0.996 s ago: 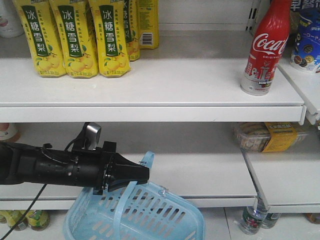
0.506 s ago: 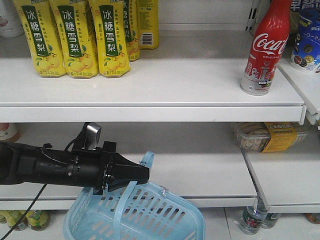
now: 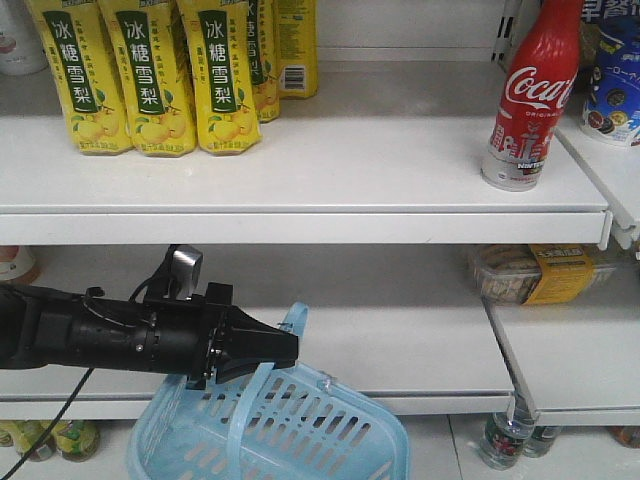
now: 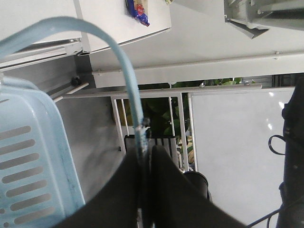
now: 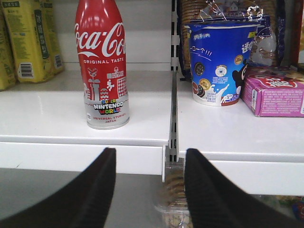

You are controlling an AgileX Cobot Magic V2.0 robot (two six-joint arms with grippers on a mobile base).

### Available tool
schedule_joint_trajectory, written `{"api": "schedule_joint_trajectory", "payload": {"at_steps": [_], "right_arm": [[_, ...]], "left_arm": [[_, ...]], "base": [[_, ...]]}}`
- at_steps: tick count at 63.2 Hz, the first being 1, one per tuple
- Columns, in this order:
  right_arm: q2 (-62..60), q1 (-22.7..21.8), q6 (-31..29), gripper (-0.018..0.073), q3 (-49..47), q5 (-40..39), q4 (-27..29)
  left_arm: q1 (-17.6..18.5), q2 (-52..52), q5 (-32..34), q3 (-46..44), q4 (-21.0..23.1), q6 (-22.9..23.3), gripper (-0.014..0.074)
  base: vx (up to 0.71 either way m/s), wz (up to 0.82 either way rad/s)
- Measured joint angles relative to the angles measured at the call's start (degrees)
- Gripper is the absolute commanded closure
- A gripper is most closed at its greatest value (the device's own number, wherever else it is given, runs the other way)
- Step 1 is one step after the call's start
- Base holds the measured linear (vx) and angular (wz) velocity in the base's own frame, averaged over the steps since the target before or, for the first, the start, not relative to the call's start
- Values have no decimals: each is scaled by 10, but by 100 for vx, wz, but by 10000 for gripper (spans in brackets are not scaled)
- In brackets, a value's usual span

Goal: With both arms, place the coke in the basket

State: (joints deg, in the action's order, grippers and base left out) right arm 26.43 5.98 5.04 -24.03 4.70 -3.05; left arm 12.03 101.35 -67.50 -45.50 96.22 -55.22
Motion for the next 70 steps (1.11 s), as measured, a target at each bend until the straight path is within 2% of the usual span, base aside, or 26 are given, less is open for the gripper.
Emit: {"api": "schedule_joint_trajectory", "payload": {"at_steps": [9,25,39,55,70], "right_arm": [[0,0,0,40,0,0,0],[3,0,0,45,-19,10,2],[61,5,-1,45,-108,35,2],[176,77,-28,45,-224,35,2],[299,80,-28,45,-327,46,2]], "left_arm": [[0,0,0,0,0,0,603],[0,0,0,0,0,0,603],[0,0,0,0,0,0,603],[0,0,0,0,0,0,603],[0,0,0,0,0,0,603]], "base": [[0,0],[0,0],[0,0],[0,0],[0,0]]}}
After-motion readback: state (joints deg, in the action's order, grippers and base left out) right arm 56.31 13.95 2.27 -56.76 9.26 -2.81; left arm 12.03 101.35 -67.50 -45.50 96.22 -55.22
